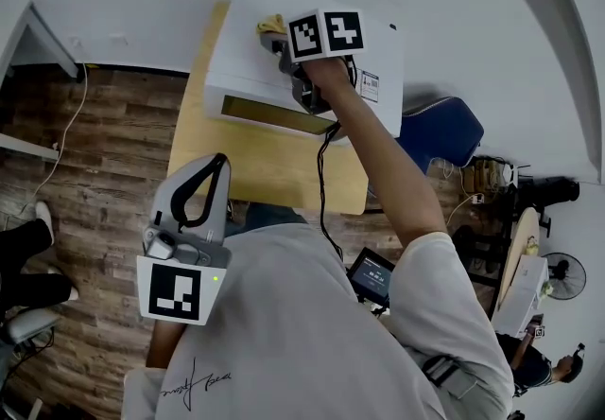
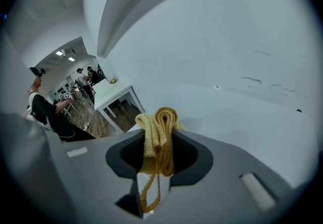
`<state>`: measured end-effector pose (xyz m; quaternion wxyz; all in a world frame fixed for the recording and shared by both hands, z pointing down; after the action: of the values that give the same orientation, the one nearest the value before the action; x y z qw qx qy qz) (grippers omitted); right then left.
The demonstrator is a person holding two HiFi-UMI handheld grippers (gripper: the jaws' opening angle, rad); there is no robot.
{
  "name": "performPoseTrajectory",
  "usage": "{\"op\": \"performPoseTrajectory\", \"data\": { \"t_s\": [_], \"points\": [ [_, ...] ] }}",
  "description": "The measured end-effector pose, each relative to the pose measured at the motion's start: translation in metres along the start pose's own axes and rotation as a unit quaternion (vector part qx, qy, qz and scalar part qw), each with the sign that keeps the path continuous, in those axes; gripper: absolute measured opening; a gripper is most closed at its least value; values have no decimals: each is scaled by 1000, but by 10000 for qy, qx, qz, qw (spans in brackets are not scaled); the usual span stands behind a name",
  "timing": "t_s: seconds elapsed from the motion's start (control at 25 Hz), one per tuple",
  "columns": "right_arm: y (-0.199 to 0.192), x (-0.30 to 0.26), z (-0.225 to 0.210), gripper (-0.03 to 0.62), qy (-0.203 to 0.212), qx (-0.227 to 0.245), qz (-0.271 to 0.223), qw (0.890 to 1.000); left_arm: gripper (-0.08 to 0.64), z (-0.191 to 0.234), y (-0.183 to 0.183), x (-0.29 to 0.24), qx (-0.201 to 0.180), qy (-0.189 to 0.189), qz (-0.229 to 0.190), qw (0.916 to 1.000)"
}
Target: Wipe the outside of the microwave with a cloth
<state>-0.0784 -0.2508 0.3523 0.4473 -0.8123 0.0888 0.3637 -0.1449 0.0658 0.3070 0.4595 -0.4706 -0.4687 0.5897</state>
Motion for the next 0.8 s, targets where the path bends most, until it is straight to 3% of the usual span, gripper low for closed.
{"op": "performPoseTrajectory", "data": {
  "t_s": [0.56, 0.8],
  "points": [
    [21, -45, 44, 118, 368, 442, 225, 9981, -9, 19, -1, 21, 114, 583, -42, 9982],
    [26, -57, 77, 118, 1374, 139, 161, 9903, -9, 24, 0, 28, 131, 774, -91, 9969]
  ]
}}
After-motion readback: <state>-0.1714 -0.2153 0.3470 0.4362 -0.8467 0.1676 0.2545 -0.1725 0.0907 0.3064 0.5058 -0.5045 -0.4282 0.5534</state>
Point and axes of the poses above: the fingertips, and each gripper's own axes: x backward along the fingers, z to its left, y out of its top, the point moved 9 cm from there along x, backward along the fingers, and after that the axes turned 7 degrees about y, right-handed, at the moved point
